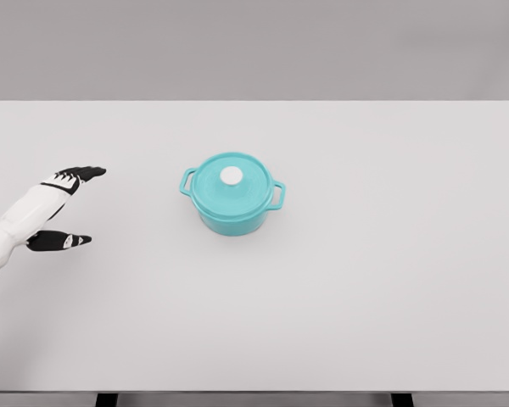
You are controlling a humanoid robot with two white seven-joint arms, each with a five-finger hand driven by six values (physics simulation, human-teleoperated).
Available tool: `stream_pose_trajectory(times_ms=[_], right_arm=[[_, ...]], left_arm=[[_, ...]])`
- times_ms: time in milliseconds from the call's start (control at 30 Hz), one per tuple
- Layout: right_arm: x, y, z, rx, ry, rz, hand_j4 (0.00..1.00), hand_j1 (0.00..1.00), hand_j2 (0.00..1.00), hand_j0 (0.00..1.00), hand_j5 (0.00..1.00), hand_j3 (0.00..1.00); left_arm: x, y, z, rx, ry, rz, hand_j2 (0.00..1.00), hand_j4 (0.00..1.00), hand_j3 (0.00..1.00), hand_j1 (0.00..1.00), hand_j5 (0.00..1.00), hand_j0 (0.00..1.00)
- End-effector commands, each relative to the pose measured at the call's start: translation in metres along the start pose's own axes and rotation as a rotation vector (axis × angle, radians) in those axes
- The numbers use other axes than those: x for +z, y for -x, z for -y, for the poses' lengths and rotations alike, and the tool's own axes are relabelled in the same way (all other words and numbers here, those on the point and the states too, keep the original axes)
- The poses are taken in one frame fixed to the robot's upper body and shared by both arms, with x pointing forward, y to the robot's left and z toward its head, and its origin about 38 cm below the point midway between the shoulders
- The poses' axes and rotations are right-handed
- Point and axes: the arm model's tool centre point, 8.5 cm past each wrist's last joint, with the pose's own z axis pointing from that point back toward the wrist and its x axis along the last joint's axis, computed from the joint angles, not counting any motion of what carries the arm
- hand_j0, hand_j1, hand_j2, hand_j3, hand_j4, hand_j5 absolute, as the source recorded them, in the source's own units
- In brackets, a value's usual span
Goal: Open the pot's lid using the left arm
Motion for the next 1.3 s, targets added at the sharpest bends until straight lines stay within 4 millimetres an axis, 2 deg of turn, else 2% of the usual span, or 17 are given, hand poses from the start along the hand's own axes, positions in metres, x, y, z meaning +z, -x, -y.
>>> stream_pose_trajectory(times_ms=[0, 200, 267, 300, 333, 367, 433, 467, 533, 600, 733, 867, 900, 967, 1000, 1167, 1267], right_arm=[[0.0, 0.0, 0.0, 0.0, 0.0, 0.0, 1.0, 1.0, 1.0, 1.0, 1.0, 1.0], [0.0, 0.0, 0.0, 0.0, 0.0, 0.0, 1.0, 1.0, 1.0, 1.0, 1.0, 1.0], [0.0, 0.0, 0.0, 0.0, 0.0, 0.0, 1.0, 1.0, 1.0, 1.0, 1.0, 1.0], [0.0, 0.0, 0.0, 0.0, 0.0, 0.0, 1.0, 1.0, 1.0, 1.0, 1.0, 1.0], [0.0, 0.0, 0.0, 0.0, 0.0, 0.0, 1.0, 1.0, 1.0, 1.0, 1.0, 1.0], [0.0, 0.0, 0.0, 0.0, 0.0, -0.002, 1.0, 1.0, 1.0, 1.0, 1.0, 1.0], [0.0, 0.0, 0.0, 0.0, 0.0, 0.0, 1.0, 1.0, 1.0, 1.0, 1.0, 1.0], [0.0, 0.0, 0.0, 0.0, 0.0, -0.002, 1.0, 1.0, 1.0, 1.0, 1.0, 1.0], [0.0, 0.0, 0.0, 0.0, 0.0, 0.0, 1.0, 1.0, 1.0, 1.0, 1.0, 1.0], [0.0, 0.0, 0.0, 0.0, 0.0, 0.0, 1.0, 1.0, 1.0, 1.0, 1.0, 1.0], [0.0, 0.0, 0.0, 0.0, 0.0, 0.0, 1.0, 1.0, 1.0, 1.0, 1.0, 1.0], [0.0, 0.0, 0.0, 0.0, 0.0, 0.0, 1.0, 1.0, 1.0, 1.0, 1.0, 1.0], [0.0, 0.0, 0.0, 0.0, 0.0, -0.002, 1.0, 1.0, 1.0, 1.0, 1.0, 1.0], [0.0, 0.0, 0.0, 0.0, 0.0, 0.0, 1.0, 1.0, 1.0, 1.0, 1.0, 1.0], [0.0, 0.0, 0.0, 0.0, 0.0, -0.002, 1.0, 1.0, 1.0, 1.0, 1.0, 1.0], [0.0, 0.0, 0.0, 0.0, 0.0, 0.0, 1.0, 1.0, 1.0, 1.0, 1.0, 1.0], [0.0, 0.0, 0.0, 0.0, 0.0, 0.0, 1.0, 1.0, 1.0, 1.0, 1.0, 1.0]], left_arm=[[0.0, 0.0, 0.0, 0.007, -0.002, 0.0, 1.0, 1.0, 1.0, 1.0, 1.0, 1.0], [-0.006, -0.005, -0.003, 0.008, -0.02, 0.017, 1.0, 1.0, 1.0, 1.0, 1.0, 1.0], [-0.035, -0.006, -0.005, -0.004, -0.019, 0.036, 1.0, 1.0, 1.0, 1.0, 1.0, 1.0], [-0.044, -0.008, -0.008, -0.019, -0.009, 0.049, 1.0, 1.0, 1.0, 1.0, 1.0, 1.0], [-0.058, -0.012, -0.017, -0.042, 0.033, 0.072, 1.0, 1.0, 1.0, 1.0, 1.0, 1.0], [-0.07, -0.017, -0.022, -0.053, 0.1, 0.095, 1.0, 1.0, 1.0, 1.0, 1.0, 1.0], [-0.095, -0.038, -0.016, -0.029, 0.158, 0.153, 1.0, 1.0, 1.0, 1.0, 1.0, 1.0], [-0.1, -0.044, -0.016, -0.022, 0.151, 0.17, 1.0, 1.0, 1.0, 1.0, 1.0, 1.0], [-0.114, -0.054, -0.034, -0.041, 0.11, 0.205, 1.0, 1.0, 1.0, 1.0, 1.0, 1.0], [-0.12, -0.071, -0.045, -0.056, 0.086, 0.26, 1.0, 1.0, 1.0, 1.0, 1.0, 1.0], [-0.143, -0.089, -0.058, -0.05, 0.033, 0.306, 1.0, 1.0, 1.0, 1.0, 1.0, 1.0], [-0.165, -0.118, -0.044, -0.038, 0.061, 0.385, 0.99, 0.99, 0.99, 0.99, 0.99, 0.99], [-0.169, -0.124, -0.043, -0.04, 0.07, 0.405, 0.92, 0.92, 0.92, 0.92, 0.92, 0.92], [-0.172, -0.13, -0.045, -0.037, 0.07, 0.425, 0.86, 0.86, 0.86, 0.86, 0.86, 0.86], [-0.174, -0.138, -0.039, -0.01, 0.081, 0.459, 0.82, 0.82, 0.82, 0.82, 0.82, 0.82], [-0.174, -0.152, -0.028, 0.065, 0.097, 0.533, 0.81, 0.81, 0.81, 0.81, 0.81, 0.81], [-0.171, -0.152, -0.022, 0.091, 0.1, 0.538, 0.82, 0.82, 0.82, 0.82, 0.82, 0.82]])
